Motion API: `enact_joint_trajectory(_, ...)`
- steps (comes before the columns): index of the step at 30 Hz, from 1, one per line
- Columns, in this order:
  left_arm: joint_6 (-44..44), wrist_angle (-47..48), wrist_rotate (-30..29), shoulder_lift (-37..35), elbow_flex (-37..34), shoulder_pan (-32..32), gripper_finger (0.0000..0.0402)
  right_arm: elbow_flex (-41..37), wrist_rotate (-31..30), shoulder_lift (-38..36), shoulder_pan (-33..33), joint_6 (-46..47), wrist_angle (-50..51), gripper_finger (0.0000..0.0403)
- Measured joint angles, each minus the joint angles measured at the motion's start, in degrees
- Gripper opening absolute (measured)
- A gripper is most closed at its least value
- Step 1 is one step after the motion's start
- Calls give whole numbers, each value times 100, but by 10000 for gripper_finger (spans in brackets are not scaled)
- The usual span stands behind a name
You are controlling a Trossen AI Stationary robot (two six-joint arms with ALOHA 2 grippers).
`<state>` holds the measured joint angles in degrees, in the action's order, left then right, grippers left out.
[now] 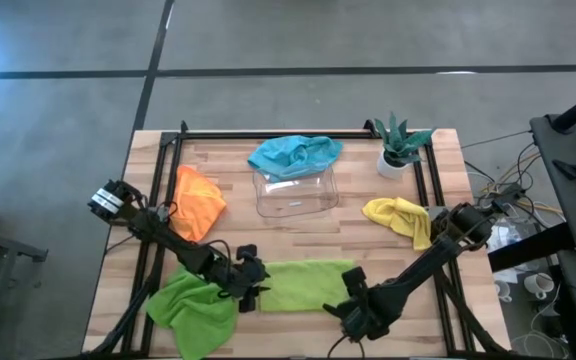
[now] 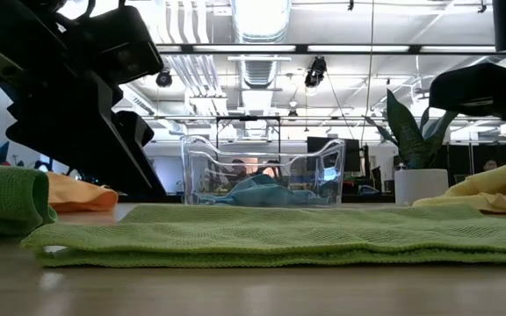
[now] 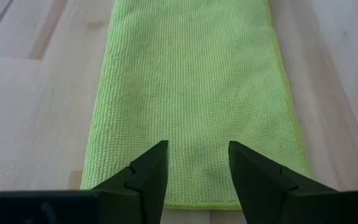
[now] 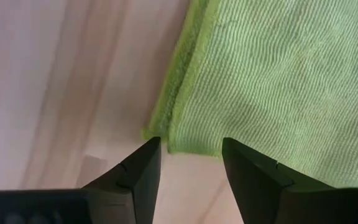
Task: Fold microfiber towels
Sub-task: Fold the light green microfiber cloth
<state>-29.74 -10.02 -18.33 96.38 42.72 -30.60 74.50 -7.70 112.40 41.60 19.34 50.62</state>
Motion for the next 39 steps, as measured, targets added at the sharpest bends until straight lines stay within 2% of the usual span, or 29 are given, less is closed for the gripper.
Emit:
enact_joint_trajectory(26, -9, -4, 2, 0, 2, -1, 152, -31, 14, -9, -15, 10, -42, 158)
enact_joint_trajectory(29, -9, -4, 5, 0, 2, -1, 152, -31, 23, -9, -35, 10, -40, 121)
enact_joint_trajectory(33, -9, -4, 5, 0, 2, -1, 152, -31, 219, -11, -79, 10, -40, 28)
enact_joint_trajectory(39, -7, -4, 7, 0, 2, -1, 152, 15, 216, -12, -81, 12, 51, 10)
